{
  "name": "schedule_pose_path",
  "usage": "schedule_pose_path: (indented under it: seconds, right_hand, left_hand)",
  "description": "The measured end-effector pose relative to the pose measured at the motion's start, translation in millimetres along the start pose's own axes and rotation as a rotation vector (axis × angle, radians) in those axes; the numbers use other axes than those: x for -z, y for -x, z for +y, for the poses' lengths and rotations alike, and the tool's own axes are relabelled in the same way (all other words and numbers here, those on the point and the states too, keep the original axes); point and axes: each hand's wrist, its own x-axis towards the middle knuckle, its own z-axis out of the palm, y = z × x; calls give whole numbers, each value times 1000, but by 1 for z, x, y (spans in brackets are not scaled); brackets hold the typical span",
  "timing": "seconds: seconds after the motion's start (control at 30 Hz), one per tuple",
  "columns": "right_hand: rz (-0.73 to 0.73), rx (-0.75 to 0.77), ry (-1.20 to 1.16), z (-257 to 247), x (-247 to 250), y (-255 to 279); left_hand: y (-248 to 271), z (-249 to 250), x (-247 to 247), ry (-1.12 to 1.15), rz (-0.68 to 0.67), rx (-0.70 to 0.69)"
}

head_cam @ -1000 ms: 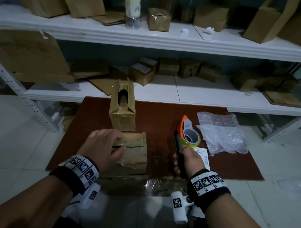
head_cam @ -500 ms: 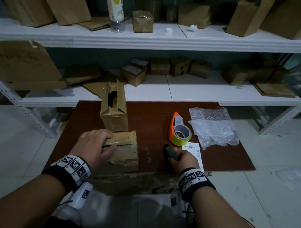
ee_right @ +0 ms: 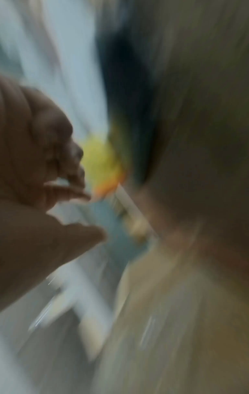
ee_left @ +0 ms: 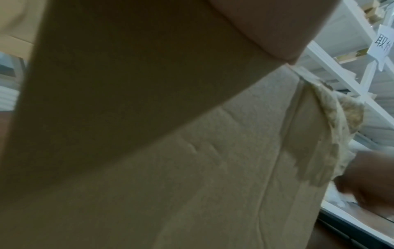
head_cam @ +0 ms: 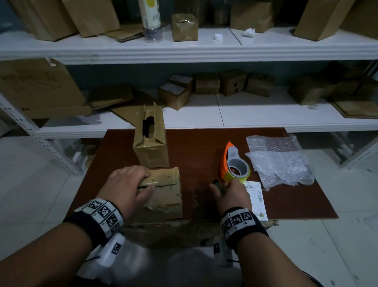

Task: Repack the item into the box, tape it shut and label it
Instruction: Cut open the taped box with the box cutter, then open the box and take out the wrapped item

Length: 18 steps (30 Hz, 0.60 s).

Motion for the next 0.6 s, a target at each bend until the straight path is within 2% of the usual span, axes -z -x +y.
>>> schedule_pose_path:
  seconds: [0.07, 0.13, 0.23, 0.33, 0.5, 0.6]
  right_hand:
    - [-4, 179, -149, -17, 9, 11]
    - [-94, 341, -231, -28, 13, 22]
    - [-251, 511, -234, -32, 8, 36]
    - [-321, 548, -153, -34, 2, 40]
    - [-340, 559, 10, -32, 4, 38]
    - [-356, 583, -14, -34, 8, 39]
  left_hand:
    - [-1, 0, 0, -2, -5, 4]
    - [-2, 4, 2, -4, -17, 5]
    - [-9, 14, 6, -34, -93, 11]
    - [-20, 26, 15, -50, -195, 58]
    - [-35, 25, 30, 42, -245, 107]
    - [-42, 20, 39, 138, -264, 108]
